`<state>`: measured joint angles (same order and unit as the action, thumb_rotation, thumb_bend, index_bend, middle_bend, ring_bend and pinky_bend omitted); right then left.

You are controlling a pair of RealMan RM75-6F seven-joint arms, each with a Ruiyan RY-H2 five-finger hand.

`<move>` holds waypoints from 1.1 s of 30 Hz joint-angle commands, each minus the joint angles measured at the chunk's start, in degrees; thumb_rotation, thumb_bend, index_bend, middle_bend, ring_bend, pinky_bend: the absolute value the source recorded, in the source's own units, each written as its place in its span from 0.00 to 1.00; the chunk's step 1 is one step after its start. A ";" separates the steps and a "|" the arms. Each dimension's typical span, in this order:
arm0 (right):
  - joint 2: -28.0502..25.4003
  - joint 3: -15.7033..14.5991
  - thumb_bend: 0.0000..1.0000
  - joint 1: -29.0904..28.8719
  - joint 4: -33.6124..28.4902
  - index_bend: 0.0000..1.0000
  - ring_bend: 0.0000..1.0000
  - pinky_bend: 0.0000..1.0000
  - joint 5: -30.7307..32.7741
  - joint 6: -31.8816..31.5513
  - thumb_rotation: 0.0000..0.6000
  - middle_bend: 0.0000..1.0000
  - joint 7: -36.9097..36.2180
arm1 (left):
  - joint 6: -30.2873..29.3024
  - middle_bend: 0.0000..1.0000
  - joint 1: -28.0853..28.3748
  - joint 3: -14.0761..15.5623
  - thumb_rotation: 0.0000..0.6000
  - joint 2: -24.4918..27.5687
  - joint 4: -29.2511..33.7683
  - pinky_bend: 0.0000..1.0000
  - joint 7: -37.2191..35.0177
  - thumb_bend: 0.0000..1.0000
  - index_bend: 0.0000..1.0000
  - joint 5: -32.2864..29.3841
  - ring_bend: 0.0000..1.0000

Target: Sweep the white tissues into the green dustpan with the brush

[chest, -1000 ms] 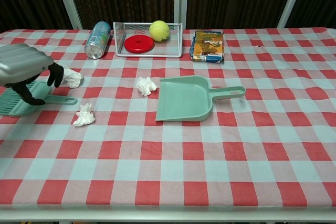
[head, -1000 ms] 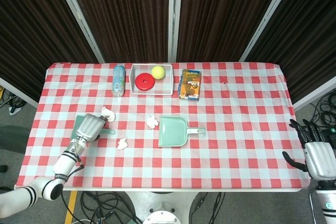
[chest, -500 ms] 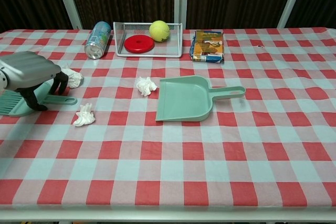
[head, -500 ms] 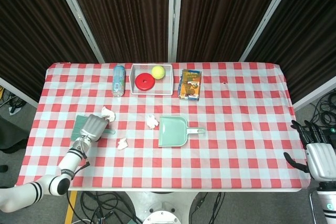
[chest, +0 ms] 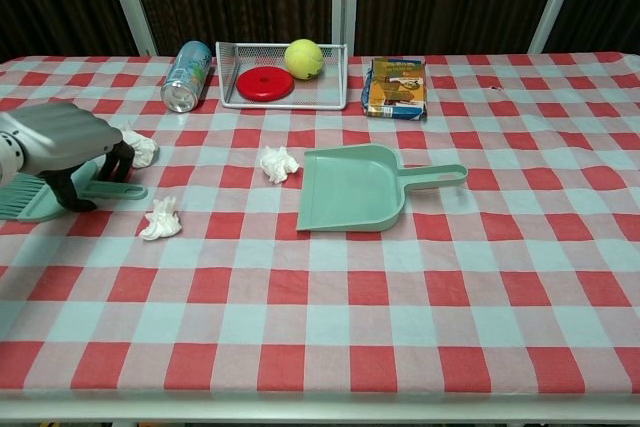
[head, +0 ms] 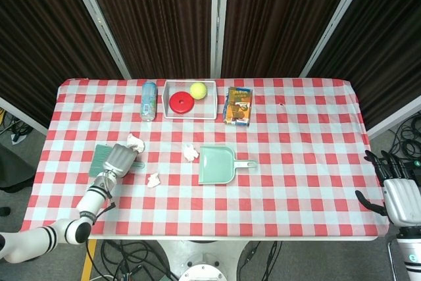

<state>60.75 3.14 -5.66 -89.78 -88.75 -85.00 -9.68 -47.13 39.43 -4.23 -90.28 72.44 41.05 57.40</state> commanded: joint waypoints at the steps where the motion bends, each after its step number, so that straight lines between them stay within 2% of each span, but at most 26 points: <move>1: -0.02 0.02 0.17 -0.03 -0.03 0.06 0.00 0.00 0.03 0.06 1.00 0.20 0.04 | 0.06 0.46 0.27 0.16 1.00 -0.05 -0.12 0.87 -0.37 0.27 0.45 -0.20 0.66; 10: -0.12 0.07 0.17 -0.04 -0.47 0.07 0.00 0.00 -0.09 -0.08 1.00 0.20 0.37 | -0.38 0.51 0.82 1.06 1.00 0.12 -0.55 0.87 -2.05 0.34 0.48 0.79 0.67; 15: -0.46 0.10 0.17 -0.21 -1.22 0.07 0.00 0.00 0.14 0.40 1.00 0.20 1.15 | -2.65 0.53 -0.04 1.40 1.00 1.73 0.65 0.87 -6.40 0.35 0.50 4.66 0.68; 19: -1.20 -0.38 0.19 -0.89 -2.72 0.06 0.00 0.00 0.15 2.33 1.00 0.20 3.13 | -6.48 0.53 -2.15 1.15 1.00 5.03 3.26 0.87 -14.97 0.37 0.51 9.88 0.68; 24: -0.54 -0.19 0.25 -4.42 -6.32 0.09 0.00 0.00 0.26 7.99 1.00 0.22 8.87 | -12.63 0.53 -5.52 1.33 1.00 9.22 5.63 0.87 -30.35 0.38 0.51 18.11 0.67; 29: 3.61 2.86 0.25 -10.39 -9.10 0.16 0.01 0.01 4.15 15.26 1.00 0.27 18.16 | -18.23 0.53 -7.76 1.65 1.00 11.22 5.43 0.87 -42.19 0.39 0.51 24.26 0.67; 33: 8.39 5.77 0.23 -15.54 -9.35 0.23 0.04 0.04 8.38 20.31 1.00 0.30 24.52 | -20.80 0.54 -8.87 2.65 1.00 12.08 5.73 0.87 -44.22 0.38 0.52 27.29 0.67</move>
<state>65.56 6.50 -17.38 -98.26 -83.61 -68.51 10.60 -65.78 32.02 -2.32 -79.60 77.57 -1.25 82.29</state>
